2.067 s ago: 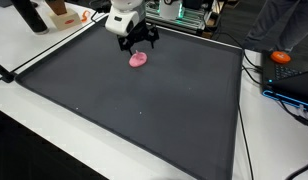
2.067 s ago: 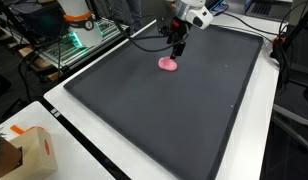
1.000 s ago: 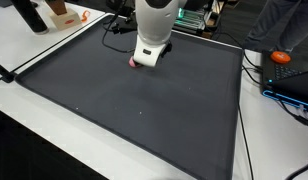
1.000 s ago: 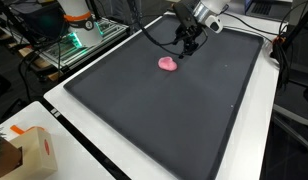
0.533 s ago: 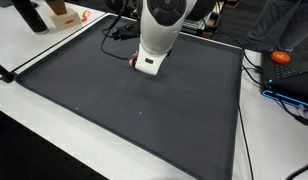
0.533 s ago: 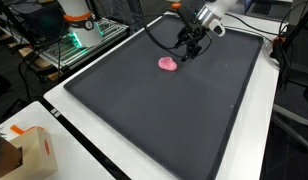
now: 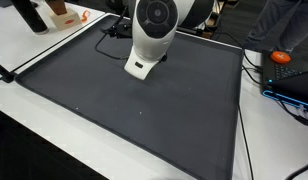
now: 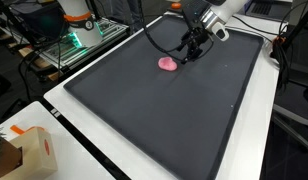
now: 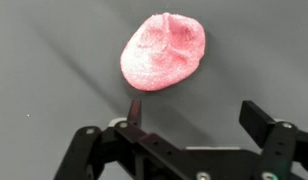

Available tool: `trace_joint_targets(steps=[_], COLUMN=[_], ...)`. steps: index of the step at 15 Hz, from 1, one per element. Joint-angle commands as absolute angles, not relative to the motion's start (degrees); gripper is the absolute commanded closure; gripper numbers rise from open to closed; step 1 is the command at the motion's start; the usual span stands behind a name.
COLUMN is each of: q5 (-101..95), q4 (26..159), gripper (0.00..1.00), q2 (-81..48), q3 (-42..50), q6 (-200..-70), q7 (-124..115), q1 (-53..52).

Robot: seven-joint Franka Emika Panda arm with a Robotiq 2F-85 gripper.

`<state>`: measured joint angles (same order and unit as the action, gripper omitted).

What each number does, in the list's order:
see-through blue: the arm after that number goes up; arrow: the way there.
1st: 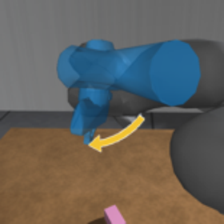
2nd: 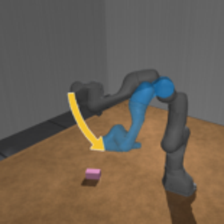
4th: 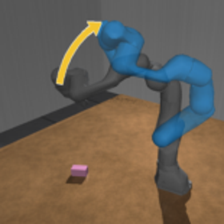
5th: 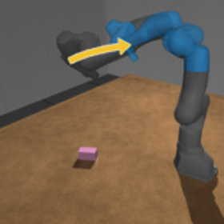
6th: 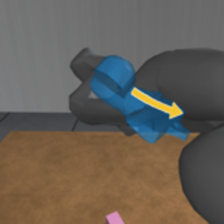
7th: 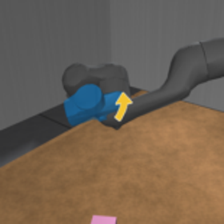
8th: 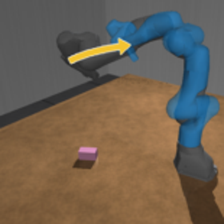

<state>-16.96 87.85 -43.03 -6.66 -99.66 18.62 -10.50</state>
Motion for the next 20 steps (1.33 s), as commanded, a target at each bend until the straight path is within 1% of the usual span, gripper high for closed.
trace_joint_targets(steps=[1,11,20], q5=[-15.39,-4.93,7.01], q4=[83.10,79.97,82.62], gripper=[0.00,0.00,0.00], q2=[-45.85,-46.43,-44.78], q3=[-5.33,-2.62,0.53], q6=[-96.45,-96.60,-99.44], q7=[13.11,-1.77,-13.90], q1=[-10.36,-6.26,-0.16])
